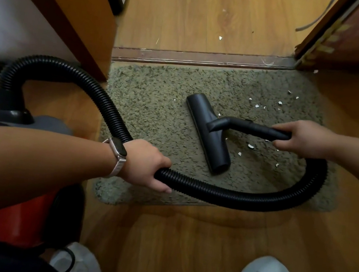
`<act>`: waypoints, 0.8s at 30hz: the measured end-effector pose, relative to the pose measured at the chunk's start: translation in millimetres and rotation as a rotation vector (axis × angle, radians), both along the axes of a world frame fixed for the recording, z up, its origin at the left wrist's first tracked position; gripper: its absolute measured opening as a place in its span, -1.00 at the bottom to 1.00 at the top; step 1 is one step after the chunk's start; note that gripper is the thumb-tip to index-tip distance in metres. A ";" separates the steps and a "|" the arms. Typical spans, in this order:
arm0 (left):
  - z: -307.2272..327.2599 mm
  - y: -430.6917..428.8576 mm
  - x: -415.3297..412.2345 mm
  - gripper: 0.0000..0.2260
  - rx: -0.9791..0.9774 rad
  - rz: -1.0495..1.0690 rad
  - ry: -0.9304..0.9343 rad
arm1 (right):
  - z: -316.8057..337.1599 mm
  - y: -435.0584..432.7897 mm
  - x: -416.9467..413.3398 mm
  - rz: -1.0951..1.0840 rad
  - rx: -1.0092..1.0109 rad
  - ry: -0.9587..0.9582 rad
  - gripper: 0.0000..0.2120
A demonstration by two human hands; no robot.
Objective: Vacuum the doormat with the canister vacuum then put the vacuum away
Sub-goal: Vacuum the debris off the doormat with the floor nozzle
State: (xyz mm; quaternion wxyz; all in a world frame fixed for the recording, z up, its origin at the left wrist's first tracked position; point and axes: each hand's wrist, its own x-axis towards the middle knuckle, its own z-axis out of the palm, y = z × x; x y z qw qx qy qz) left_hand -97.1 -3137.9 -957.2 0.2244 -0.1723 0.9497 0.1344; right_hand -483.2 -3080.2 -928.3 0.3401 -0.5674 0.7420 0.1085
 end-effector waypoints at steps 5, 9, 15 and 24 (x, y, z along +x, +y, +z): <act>3.6 -1.1 3.9 -0.49 -0.001 0.001 0.002 | -8.3 -8.0 -7.3 -0.141 -0.028 -0.069 -0.64; 5.1 2.6 11.0 -0.50 0.011 0.013 0.005 | -11.7 -16.1 -4.4 -0.179 -0.060 -0.072 -0.63; 6.2 -1.5 11.3 -0.47 0.010 0.019 -0.018 | -12.5 -16.9 5.8 -0.100 -0.080 -0.023 -0.67; 2.8 1.7 18.5 -0.49 -0.035 -0.085 -0.054 | -11.2 -10.6 64.4 0.280 -0.015 -0.031 -0.69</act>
